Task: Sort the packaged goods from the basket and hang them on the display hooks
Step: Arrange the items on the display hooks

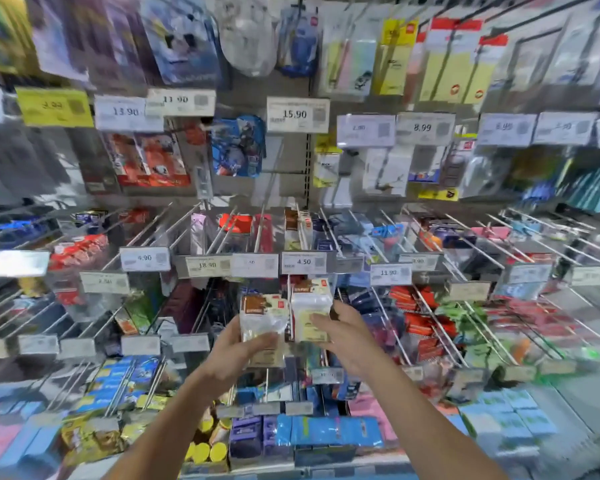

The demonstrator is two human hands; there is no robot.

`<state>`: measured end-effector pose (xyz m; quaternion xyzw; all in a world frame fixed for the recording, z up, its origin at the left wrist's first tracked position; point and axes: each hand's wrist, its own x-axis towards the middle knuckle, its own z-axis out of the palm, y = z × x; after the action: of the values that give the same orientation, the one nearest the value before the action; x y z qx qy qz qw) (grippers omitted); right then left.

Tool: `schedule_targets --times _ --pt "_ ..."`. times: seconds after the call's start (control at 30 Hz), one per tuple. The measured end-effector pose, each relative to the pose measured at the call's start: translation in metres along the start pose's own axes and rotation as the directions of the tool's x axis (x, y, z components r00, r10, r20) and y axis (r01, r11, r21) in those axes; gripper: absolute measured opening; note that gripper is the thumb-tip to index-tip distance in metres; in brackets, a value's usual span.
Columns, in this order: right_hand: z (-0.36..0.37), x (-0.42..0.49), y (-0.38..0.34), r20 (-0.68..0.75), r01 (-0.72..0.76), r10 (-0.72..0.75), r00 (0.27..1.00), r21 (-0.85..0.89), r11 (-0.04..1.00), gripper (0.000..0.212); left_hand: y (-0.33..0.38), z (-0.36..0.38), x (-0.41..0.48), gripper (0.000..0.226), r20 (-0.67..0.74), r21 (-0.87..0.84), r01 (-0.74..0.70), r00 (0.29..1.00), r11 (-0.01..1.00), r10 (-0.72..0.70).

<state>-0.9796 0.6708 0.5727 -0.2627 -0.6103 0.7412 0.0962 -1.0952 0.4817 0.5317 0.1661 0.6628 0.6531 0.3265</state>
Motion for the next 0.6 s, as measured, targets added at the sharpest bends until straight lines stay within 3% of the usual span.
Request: schedule_targets --times 0.07,0.13,0.3,0.47,0.5,0.6 --pt "0.005 0.031 0.023 -0.017 0.1 -0.099 0.995 0.057 0.993 0.029 -0.014 -0.008 0.027 0.051 -0.021 -0.014 -0.103 0.994 0.995 0.103" --pt "0.007 0.061 0.043 -0.033 0.192 -0.189 0.981 0.087 0.978 0.063 -0.027 -0.013 0.053 0.058 -0.041 -0.015 -0.206 0.978 0.978 0.206" --pt "-0.002 0.123 0.083 -0.007 0.462 -0.464 0.886 0.098 0.881 0.07 -0.053 -0.015 0.093 0.039 -0.129 -0.032 -0.436 0.894 0.899 0.429" --pt "-0.007 0.154 0.107 0.015 0.582 -0.592 0.806 0.162 0.797 0.102 -0.074 -0.01 0.1 0.01 -0.155 -0.091 -0.586 0.807 0.805 0.57" --pt "-0.006 0.155 0.11 0.005 0.607 -0.615 0.788 0.153 0.78 0.094 -0.079 -0.011 0.1 0.01 -0.15 -0.116 -0.598 0.8 0.793 0.581" --pt "-0.002 0.155 0.108 0.025 0.674 -0.681 0.732 0.122 0.728 0.038 -0.091 -0.013 0.102 0.014 -0.1 -0.113 -0.638 0.77 0.762 0.63"
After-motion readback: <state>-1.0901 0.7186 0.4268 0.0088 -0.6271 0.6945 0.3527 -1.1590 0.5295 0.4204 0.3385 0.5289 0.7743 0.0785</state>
